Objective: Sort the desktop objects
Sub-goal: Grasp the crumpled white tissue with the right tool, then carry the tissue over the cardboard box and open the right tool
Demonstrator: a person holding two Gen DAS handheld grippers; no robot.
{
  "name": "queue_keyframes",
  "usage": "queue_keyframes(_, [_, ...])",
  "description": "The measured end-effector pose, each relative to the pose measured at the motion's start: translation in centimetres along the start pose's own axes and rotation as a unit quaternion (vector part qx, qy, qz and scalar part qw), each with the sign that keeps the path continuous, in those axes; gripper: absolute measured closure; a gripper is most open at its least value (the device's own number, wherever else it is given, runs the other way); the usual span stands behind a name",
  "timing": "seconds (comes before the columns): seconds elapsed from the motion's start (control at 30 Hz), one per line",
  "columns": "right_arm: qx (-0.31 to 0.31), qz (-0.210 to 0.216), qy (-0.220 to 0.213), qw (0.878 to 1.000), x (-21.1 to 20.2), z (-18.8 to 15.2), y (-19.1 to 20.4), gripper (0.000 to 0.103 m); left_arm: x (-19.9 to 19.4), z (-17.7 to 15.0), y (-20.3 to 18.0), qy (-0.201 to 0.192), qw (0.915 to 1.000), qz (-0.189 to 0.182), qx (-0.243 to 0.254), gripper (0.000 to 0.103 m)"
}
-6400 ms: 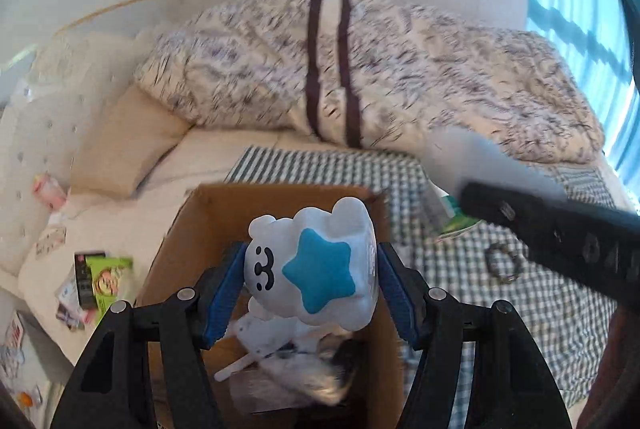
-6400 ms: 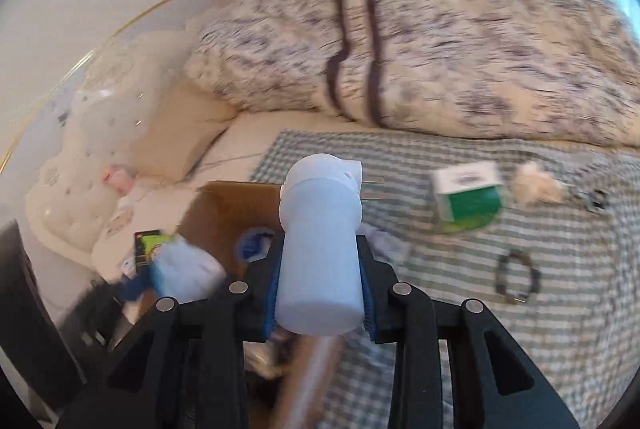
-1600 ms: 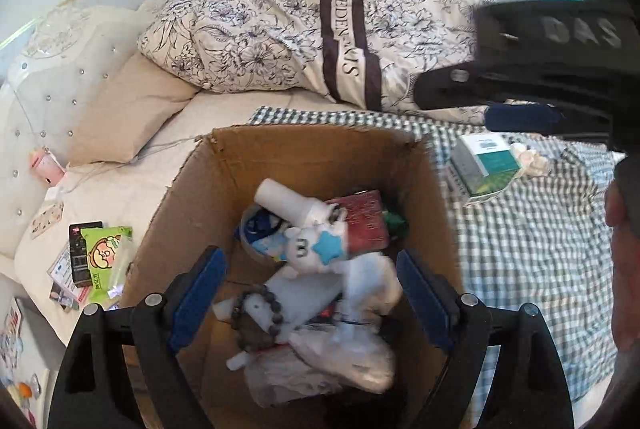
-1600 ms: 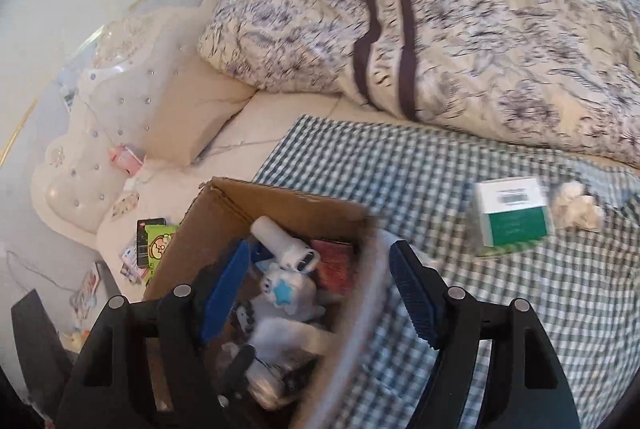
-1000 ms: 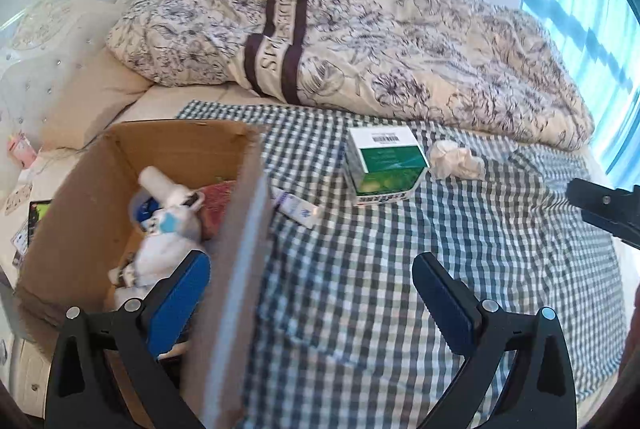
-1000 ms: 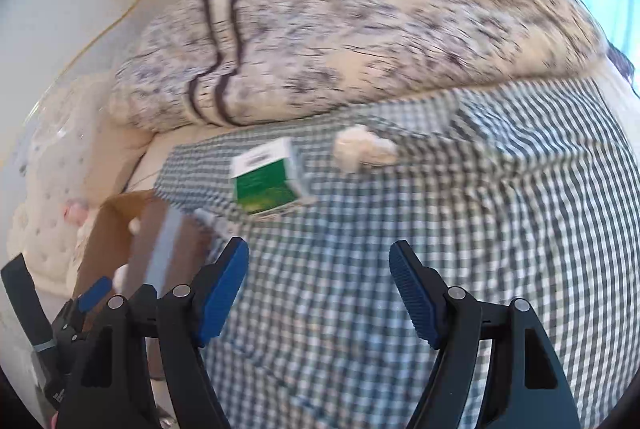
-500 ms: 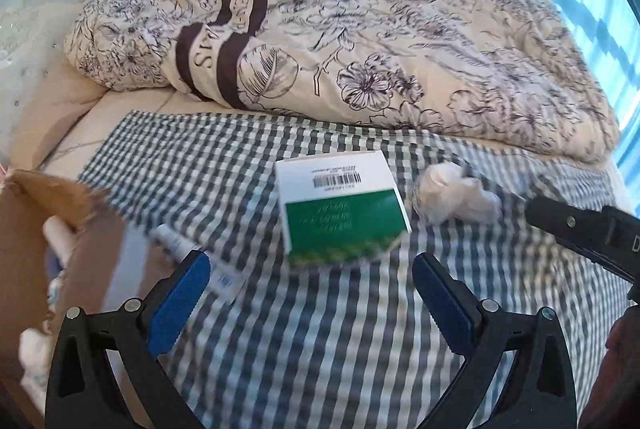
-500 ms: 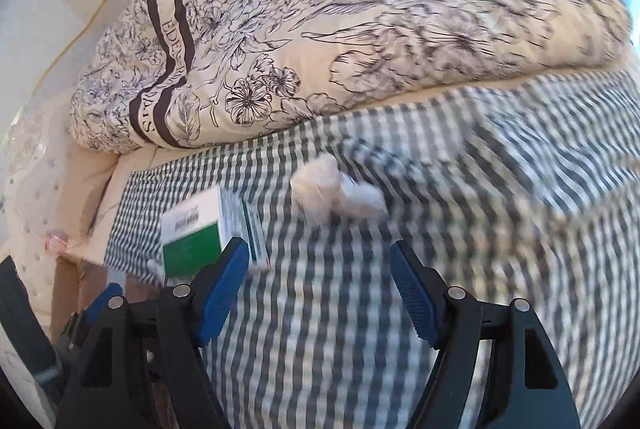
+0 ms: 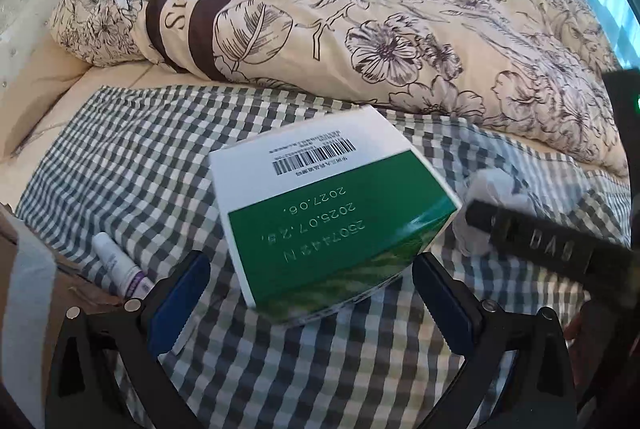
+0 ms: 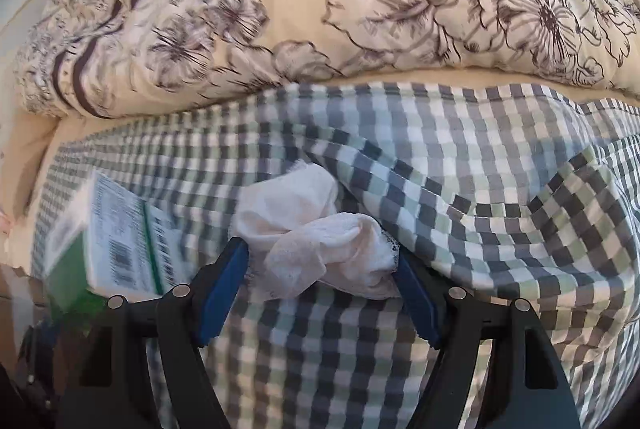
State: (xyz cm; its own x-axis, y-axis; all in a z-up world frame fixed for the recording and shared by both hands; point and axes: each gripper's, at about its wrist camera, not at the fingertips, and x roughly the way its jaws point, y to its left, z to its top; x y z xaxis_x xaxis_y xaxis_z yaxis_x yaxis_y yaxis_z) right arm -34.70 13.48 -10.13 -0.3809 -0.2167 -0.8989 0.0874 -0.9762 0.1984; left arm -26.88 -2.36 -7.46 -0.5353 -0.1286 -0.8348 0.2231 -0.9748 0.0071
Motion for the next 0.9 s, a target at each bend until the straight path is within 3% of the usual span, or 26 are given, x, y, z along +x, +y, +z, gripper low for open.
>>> queue_keyframes(0.03, [0.004,-0.007,-0.006,1.000,-0.1,-0.1,-0.3,0.043,0.4,0.1,-0.1,0.002,1.0000,-0.002,0.001,0.000])
queue_keyframes(0.07, [0.004,-0.018,-0.011,1.000,-0.2,-0.2,-0.5,0.069,0.7,0.2,-0.3,-0.001,1.0000,-0.005,0.002,0.005])
queue_keyframes(0.1, [0.002,-0.023,-0.015,1.000,-0.4,-0.4,-0.9,0.082,0.9,0.2,-0.4,-0.006,1.0000,-0.003,0.005,0.026])
queue_keyframes(0.17, [0.013,-0.001,-0.020,1.000,-1.1,-0.7,-1.7,0.088,1.2,0.1,-0.5,-0.003,0.9999,-0.003,0.016,0.053])
queue_keyframes(0.23, [0.016,0.006,-0.027,0.999,-2.0,-0.9,-2.2,0.088,1.0,0.0,-0.1,-0.001,0.9998,-0.016,0.012,0.062])
queue_keyframes(0.3, [0.016,0.015,-0.038,0.999,-3.2,-1.2,-2.4,0.088,0.6,-0.3,0.3,-0.001,0.9997,-0.022,0.008,0.081])
queue_keyframes(0.37, [0.012,0.027,-0.046,0.998,-4.3,-1.5,-2.3,0.088,0.0,-0.4,0.6,0.003,0.9998,-0.020,0.009,0.093])
queue_keyframes(0.47, [0.005,0.049,-0.062,0.997,-6.1,-1.5,-1.9,0.088,-1.8,-0.6,1.2,-0.004,0.9996,-0.027,0.008,0.091])
queue_keyframes(0.53, [0.004,0.063,-0.071,0.995,-7.5,-1.7,-1.9,0.088,-3.6,-0.5,1.4,-0.023,0.9991,-0.031,0.015,0.083])
queue_keyframes(0.63, [0.004,0.085,-0.082,0.993,-9.7,-2.1,-1.6,0.088,-5.9,-0.3,1.5,-0.050,0.9981,-0.016,0.034,0.083])
queue_keyframes(0.7, [-0.002,0.096,-0.092,0.991,-11.3,-2.3,-0.7,0.088,-7.0,-0.1,1.7,-0.054,0.9974,-0.024,0.040,0.086])
queue_keyframes(0.77, [-0.008,0.113,-0.101,0.988,-12.9,-2.6,0.7,0.088,-7.6,0.0,1.9,-0.056,0.9972,-0.023,0.043,0.097])
queue_keyframes(0.9, [-0.035,0.135,-0.117,0.983,-16.4,-2.9,3.5,0.088,-8.6,-0.3,2.3,-0.057,0.9975,-0.020,0.036,0.097])
